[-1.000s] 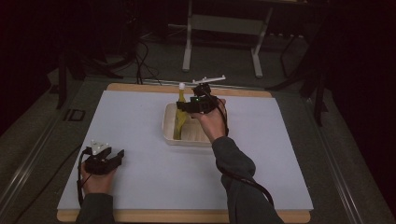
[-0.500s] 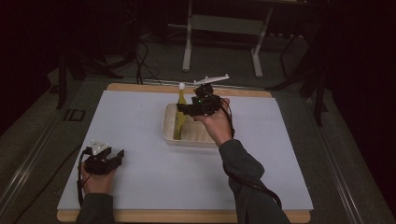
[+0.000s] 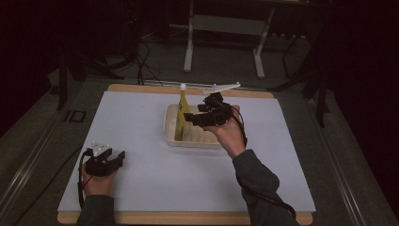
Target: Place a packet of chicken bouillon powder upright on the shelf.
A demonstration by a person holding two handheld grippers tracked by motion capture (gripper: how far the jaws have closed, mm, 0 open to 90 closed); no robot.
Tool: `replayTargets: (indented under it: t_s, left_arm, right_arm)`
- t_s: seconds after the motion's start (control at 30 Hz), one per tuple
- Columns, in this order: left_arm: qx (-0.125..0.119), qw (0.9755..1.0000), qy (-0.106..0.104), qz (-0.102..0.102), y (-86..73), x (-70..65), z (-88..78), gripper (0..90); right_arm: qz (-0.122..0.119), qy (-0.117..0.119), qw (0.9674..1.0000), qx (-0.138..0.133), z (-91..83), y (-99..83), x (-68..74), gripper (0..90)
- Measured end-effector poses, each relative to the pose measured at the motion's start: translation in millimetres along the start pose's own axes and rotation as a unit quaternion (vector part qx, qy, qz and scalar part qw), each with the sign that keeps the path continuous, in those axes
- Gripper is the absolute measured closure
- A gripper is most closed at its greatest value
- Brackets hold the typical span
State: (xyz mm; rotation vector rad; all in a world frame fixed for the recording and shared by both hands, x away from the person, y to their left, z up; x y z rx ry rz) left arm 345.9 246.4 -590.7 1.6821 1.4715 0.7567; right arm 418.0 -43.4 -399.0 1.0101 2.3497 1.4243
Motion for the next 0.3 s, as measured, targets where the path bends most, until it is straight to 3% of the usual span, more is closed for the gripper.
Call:
replayTargets:
  t_s: [0.2,0.3]
  left_arm:
    - [-0.001,1.0000,0.003,-0.001,0.0,0.5,-0.2,45.9]
    - [0.000,1.0000,0.005,-0.004,-0.1,1.2,-0.2,44.3]
  right_arm:
    - [-0.001,0.010,0.9999,0.001,-10.6,-16.7,1.7,34.2]
    - [-0.013,-0.001,0.9999,0.003,-16.5,-34.4,-2.0,34.2]
Point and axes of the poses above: each handheld gripper's, and its own axes: z roughly forward along the jaws, y roughly out of its top, x roughly to its left, the point moved 8 cm from there along z, roughly forward along the jaws, and after that the axes turned 6 degrees about -x, right-handed, at the moved point
